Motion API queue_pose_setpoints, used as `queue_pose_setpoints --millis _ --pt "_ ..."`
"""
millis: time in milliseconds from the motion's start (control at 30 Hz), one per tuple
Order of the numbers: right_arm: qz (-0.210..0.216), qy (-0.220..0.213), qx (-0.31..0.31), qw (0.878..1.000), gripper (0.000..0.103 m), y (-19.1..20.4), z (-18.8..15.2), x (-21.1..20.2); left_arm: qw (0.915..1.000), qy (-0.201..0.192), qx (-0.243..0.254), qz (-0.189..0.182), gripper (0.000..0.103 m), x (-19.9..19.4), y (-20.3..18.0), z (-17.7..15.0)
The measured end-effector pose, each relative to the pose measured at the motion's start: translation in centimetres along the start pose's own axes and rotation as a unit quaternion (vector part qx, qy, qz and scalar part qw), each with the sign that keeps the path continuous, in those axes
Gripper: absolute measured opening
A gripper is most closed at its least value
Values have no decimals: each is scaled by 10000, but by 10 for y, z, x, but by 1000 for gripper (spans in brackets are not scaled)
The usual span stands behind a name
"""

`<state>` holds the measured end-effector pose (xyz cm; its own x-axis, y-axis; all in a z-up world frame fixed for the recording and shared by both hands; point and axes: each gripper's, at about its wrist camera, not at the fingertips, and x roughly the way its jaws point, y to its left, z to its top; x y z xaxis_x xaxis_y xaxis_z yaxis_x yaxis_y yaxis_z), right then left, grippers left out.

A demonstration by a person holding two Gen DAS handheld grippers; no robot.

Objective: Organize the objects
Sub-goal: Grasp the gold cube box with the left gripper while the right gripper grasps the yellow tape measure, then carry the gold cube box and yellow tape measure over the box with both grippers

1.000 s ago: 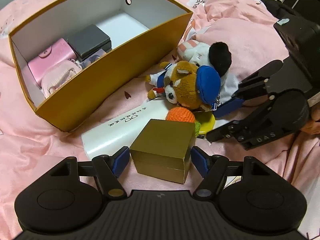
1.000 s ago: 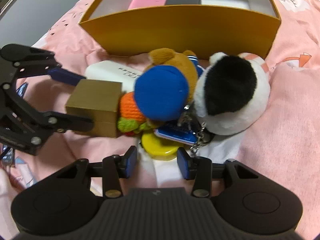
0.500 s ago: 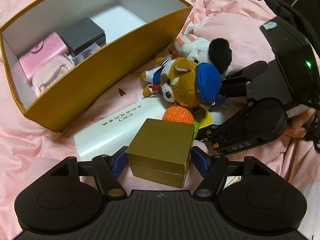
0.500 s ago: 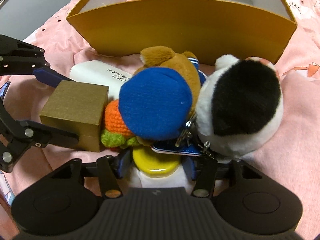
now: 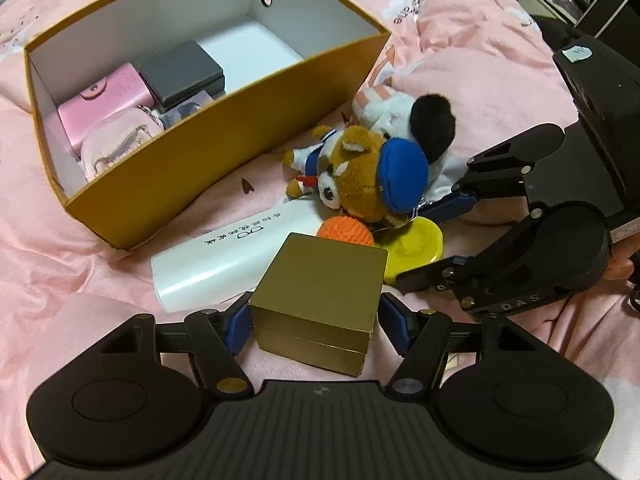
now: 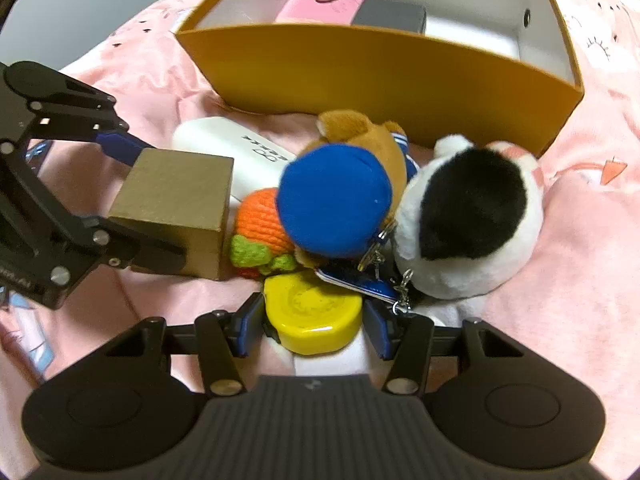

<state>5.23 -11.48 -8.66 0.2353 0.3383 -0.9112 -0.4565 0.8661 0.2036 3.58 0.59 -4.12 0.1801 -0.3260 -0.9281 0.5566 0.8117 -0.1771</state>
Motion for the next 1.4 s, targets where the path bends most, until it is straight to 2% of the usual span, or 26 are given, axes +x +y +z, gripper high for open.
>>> queue_pose_setpoints --millis 267,567,767,967,1167,1400 --pt "343 -109 -318 9988 56 10 5 -37 9995 -270 -163 -9 76 -28 2 3" --pt "681 -538 -489 9950 56 11 28 -80 9976 -623 -28 308 76 -56 8 20" --pt "471 -834 -522 9940 56 1 53 -96 9956 -765 124 535 75 -68 17 36" --pt "230 -979 -407 9941 56 -16 83 -93 9938 -801 203 744 75 -65 27 57" --pt "125 -988 -283 9946 56 -29 113 -74 9919 -860 55 933 75 -55 46 80" --pt "158 -880 -4 9960 56 -51 149 -51 9899 -833 -526 1018 75 -35 81 113"
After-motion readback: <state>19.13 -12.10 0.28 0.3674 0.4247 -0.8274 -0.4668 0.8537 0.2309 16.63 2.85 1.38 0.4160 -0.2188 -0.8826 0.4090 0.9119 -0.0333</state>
